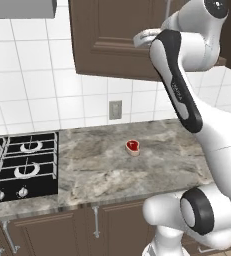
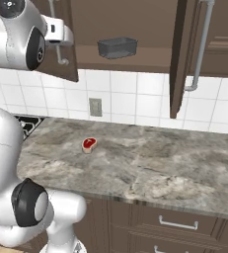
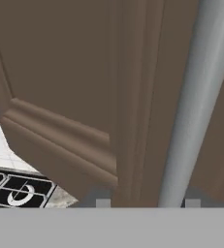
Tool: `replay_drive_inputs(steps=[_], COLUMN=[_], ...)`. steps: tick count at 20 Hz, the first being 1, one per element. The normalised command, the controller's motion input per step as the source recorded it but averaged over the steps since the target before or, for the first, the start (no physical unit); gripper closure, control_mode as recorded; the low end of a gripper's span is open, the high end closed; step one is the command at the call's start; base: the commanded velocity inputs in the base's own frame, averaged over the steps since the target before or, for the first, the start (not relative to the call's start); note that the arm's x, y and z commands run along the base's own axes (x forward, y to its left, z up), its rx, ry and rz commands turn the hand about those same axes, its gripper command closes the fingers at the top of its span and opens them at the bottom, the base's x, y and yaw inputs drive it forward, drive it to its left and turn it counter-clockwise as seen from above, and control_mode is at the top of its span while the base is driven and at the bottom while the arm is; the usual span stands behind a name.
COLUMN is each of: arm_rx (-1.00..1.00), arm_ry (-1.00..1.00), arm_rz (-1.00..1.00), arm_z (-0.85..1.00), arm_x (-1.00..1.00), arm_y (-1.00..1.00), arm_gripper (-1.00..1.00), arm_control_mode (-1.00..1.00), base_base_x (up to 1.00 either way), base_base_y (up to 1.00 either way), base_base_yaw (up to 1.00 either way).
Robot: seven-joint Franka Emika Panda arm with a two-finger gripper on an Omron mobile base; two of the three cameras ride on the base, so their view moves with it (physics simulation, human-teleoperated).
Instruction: Retrieve the tupperware from the cabinet, then place the raw meat into the tupperware to avoid contamination.
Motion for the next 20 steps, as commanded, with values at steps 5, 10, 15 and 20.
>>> replay_drive_inputs(steps=[5, 10, 15, 20], arm_rx=[0.03, 0.0, 0.0, 0.0], arm_ry=[-0.04, -0.06, -0.02, 0.0], arm_rz=[0.0, 0.0, 0.0, 0.0], arm_z=[-0.33, -0.33, -0.34, -0.35], arm_x=[-0.53, -0.46, -0.29, -0.11], arm_y=[0.77, 0.77, 0.68, 0.36], arm_gripper=[1.0, 1.0, 1.0, -1.0], arm_control_mode=[-1.0, -1.0, -1.0, -1.0], base_base_x=[0.0, 0.0, 0.0, 0.0], base_base_y=[0.0, 0.0, 0.0, 0.0], base_base_yaw=[0.0, 0.0, 0.0, 0.0])
